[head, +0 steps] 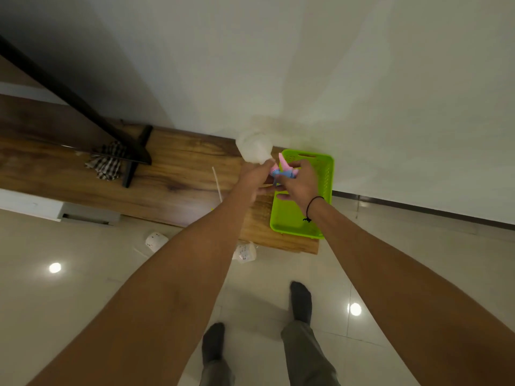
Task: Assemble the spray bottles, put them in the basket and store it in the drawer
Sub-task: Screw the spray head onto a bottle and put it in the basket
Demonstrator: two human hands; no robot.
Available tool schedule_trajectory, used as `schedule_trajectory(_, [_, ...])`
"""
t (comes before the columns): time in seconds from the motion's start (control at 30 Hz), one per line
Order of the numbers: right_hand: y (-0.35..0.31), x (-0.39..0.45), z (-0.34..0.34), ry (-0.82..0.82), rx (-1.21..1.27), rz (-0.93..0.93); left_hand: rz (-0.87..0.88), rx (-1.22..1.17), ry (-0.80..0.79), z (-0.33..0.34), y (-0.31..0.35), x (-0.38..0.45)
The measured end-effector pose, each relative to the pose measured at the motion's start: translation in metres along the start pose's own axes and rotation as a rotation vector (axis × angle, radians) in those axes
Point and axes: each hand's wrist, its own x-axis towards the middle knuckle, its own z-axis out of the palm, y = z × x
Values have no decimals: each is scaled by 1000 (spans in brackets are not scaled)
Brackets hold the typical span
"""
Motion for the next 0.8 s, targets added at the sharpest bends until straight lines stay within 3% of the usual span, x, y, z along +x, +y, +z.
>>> schedule_trajectory(0.13, [-6,-14,-32,271,-127,-205,-19,5,-95,31,6,-18])
schedule_trajectory(0.3, [-14,-17,-72,391,-234,-342,-26,71,-144,65,7,-28])
schedule_trajectory(0.6, [-18,-1,-94,386,-557,-392,0,92,-3,94,-16,-19])
schedule_trajectory(0.7, [-17,7,-89,361,-583,-357,-21,-5,116,98,-26,-10])
schedule_trajectory(0.8, [-15,20,-84,314,-630,-347,-50,-64,110,98,-35,-4])
